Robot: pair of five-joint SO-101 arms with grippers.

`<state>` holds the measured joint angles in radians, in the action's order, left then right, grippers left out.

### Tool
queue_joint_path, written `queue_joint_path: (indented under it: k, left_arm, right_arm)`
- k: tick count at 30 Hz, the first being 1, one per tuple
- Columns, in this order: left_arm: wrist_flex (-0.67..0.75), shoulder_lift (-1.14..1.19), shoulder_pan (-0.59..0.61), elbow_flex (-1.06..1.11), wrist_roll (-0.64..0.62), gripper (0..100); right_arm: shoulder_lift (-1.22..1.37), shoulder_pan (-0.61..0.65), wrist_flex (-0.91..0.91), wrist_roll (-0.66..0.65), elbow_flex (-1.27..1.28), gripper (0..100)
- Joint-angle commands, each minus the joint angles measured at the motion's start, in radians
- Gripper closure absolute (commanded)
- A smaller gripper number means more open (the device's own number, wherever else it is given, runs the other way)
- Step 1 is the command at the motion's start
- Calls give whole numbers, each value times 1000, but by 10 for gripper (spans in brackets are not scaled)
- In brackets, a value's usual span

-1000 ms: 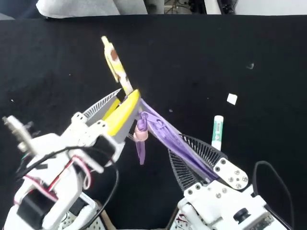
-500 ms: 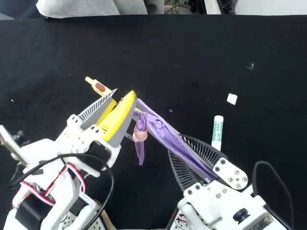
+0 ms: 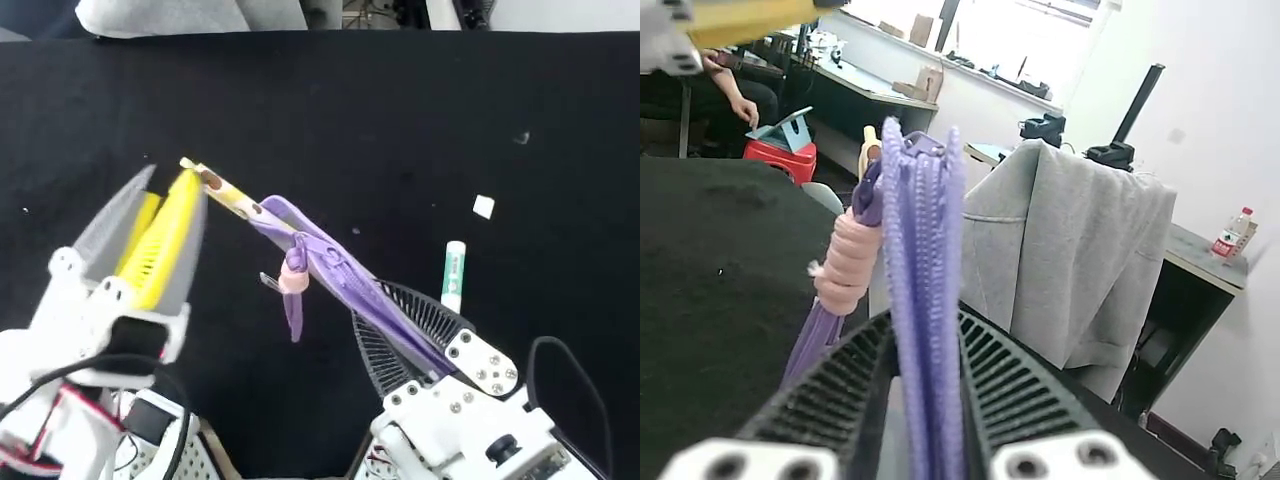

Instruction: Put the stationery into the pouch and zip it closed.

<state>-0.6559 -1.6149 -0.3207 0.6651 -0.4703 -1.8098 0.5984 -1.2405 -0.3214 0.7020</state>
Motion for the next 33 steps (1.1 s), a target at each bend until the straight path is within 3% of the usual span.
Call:
queue_joint_path:
  k: [1, 12, 19, 23, 28, 33]
  left_arm:
    - [-44, 9, 62, -61, 9, 852]
    - [-35, 9, 147, -1, 9, 855]
    - [235, 20, 140, 173, 9, 855]
    - [334, 11, 42, 306, -12, 855]
    - [313, 20, -96, 311, -12, 854]
    - [321, 20, -153, 277, 40, 855]
  right_arm:
    - [-134, -14, 37, -6, -85, 988]
    - [-133, -17, -57, -2, -295, 988]
    - [-133, -15, -58, 0, -288, 988]
    - [-133, -15, -72, 0, -286, 988]
    - [-133, -15, -71, 0, -274, 988]
    - [-133, -15, -69, 0, -257, 988]
